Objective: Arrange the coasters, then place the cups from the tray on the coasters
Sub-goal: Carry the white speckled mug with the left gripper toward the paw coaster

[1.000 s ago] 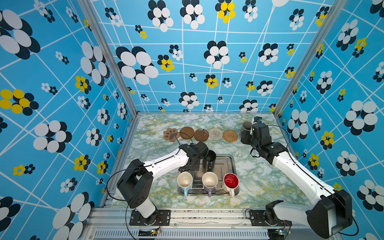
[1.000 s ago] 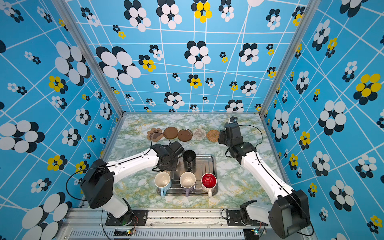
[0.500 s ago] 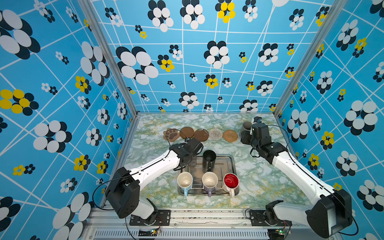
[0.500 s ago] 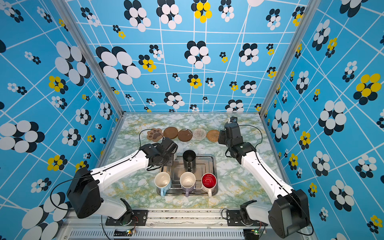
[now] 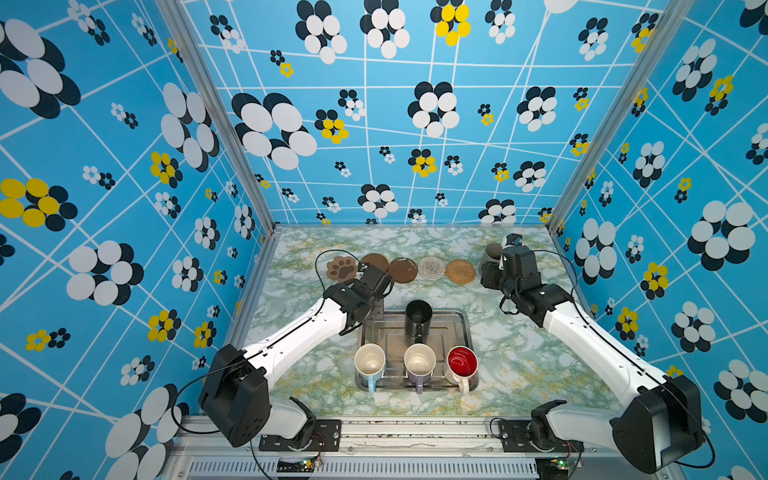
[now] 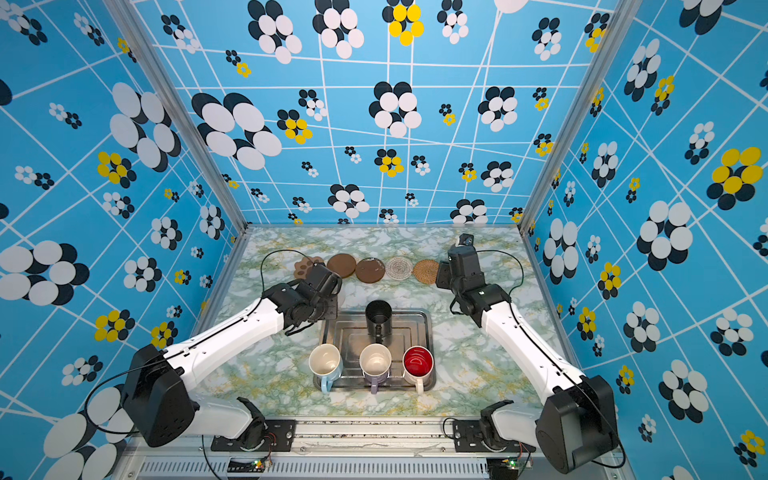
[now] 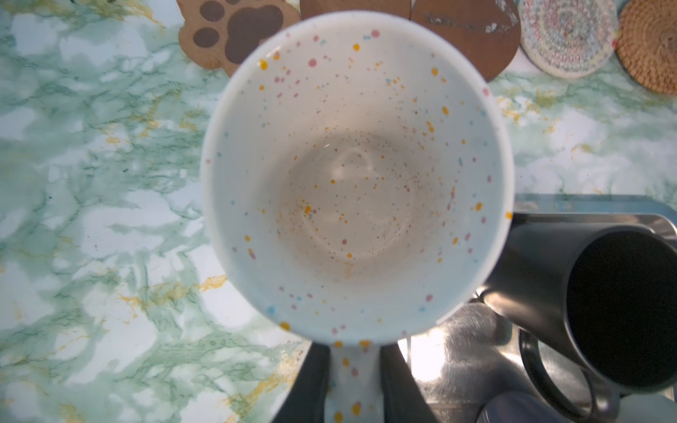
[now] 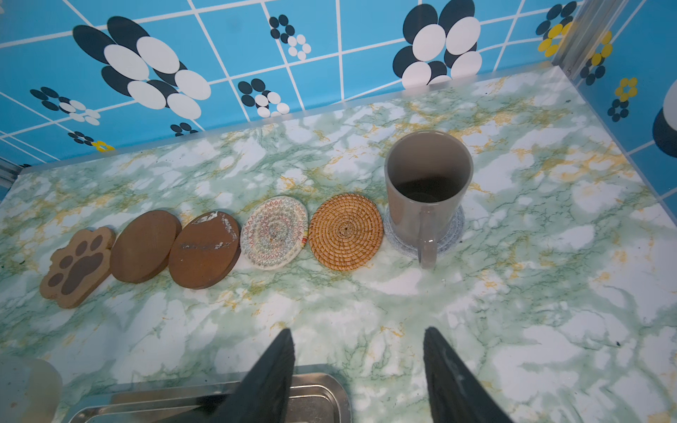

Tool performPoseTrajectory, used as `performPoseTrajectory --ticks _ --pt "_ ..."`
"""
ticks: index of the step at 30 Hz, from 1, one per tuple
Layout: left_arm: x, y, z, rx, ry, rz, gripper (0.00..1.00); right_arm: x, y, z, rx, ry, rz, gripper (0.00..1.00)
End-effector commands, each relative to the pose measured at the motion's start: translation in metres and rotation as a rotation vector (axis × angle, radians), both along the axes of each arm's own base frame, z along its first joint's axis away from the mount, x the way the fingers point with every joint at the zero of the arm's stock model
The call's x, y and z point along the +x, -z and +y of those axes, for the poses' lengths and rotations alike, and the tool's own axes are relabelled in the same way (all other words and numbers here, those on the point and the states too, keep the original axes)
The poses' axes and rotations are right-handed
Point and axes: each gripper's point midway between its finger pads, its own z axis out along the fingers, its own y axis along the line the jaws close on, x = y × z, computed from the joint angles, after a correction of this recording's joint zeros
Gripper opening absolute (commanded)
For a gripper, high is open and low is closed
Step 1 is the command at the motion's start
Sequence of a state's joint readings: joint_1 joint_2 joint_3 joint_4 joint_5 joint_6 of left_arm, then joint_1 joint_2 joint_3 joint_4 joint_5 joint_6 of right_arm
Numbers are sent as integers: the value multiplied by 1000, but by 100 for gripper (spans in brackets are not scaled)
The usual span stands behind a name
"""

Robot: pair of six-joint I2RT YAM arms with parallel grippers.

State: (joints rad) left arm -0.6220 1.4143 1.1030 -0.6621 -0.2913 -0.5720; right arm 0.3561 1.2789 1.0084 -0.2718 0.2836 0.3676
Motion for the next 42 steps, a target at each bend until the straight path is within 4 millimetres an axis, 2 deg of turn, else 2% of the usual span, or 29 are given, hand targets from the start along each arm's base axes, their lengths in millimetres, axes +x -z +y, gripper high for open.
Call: performPoseTrajectory --ticks 1,7,12,18,25,31,42 --pt "37 -55 1 -62 -23 -198 0 4 -2 -1 -13 13 -10 59" --pt "68 -63 20 -69 -70 -234 0 8 -2 -2 -34 18 -1 59" --pt "96 -61 36 -76 -99 -239 0 10 -4 -5 -42 26 1 59" --pt "127 -44 54 -44 -128 -211 0 16 -1 -9 -44 33 18 59" --pt "166 -22 63 -47 -136 -195 0 24 8 -11 21 25 45 60" --pt "182 -14 71 -47 -162 -201 0 26 9 -16 19 40 50 60" --pt "189 -4 82 -49 -187 -215 0 31 15 -12 32 32 71 59"
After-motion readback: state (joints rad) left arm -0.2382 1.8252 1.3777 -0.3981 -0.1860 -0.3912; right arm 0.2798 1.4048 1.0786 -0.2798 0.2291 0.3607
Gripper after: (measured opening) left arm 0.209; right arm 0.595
